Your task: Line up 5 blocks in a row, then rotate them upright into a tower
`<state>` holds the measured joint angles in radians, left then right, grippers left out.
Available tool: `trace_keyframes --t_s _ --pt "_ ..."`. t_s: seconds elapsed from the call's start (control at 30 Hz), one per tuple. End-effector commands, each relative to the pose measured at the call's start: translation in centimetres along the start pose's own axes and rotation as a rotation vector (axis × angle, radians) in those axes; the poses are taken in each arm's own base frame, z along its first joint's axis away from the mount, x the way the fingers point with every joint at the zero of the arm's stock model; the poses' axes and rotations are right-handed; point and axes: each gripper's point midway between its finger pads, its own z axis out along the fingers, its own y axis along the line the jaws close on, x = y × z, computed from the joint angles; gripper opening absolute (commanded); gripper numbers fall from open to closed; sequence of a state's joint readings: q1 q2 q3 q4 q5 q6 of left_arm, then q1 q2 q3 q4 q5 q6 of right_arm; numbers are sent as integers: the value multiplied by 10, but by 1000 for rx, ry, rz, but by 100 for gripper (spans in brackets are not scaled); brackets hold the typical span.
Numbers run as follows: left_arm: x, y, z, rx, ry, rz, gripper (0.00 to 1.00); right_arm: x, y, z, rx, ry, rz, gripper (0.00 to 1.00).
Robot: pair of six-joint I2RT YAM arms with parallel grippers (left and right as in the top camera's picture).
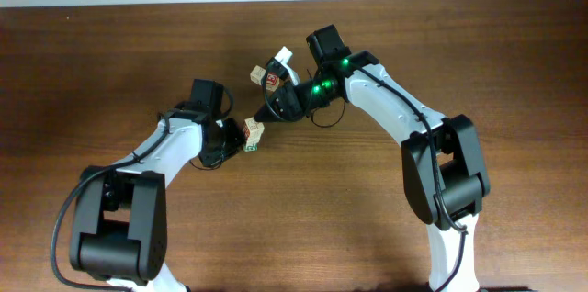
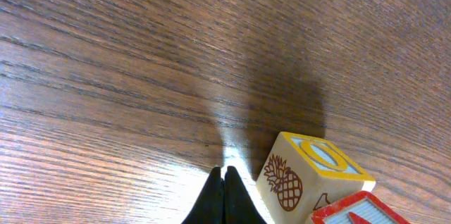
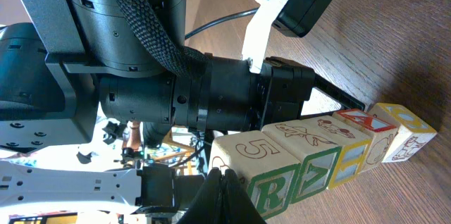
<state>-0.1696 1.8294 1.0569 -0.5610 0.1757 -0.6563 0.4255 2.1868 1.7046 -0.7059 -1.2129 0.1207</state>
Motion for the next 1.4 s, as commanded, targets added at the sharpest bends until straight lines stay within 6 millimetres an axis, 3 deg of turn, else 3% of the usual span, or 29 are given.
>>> trace_keyframes --t_s 0.0,0.27,0.57,1.37 --pt "2 8 5 -29 5 -18 0 14 -41 13 150 30 49 4" --pt "-3 14 4 -50 -14 -26 0 14 -41 14 153 31 47 4" --pt "-16 43 -2 -72 -8 -110 0 13 -42 20 174 33 42 4" --pt "-16 43 -2 -77 -10 -109 0 2 -34 28 178 14 26 4"
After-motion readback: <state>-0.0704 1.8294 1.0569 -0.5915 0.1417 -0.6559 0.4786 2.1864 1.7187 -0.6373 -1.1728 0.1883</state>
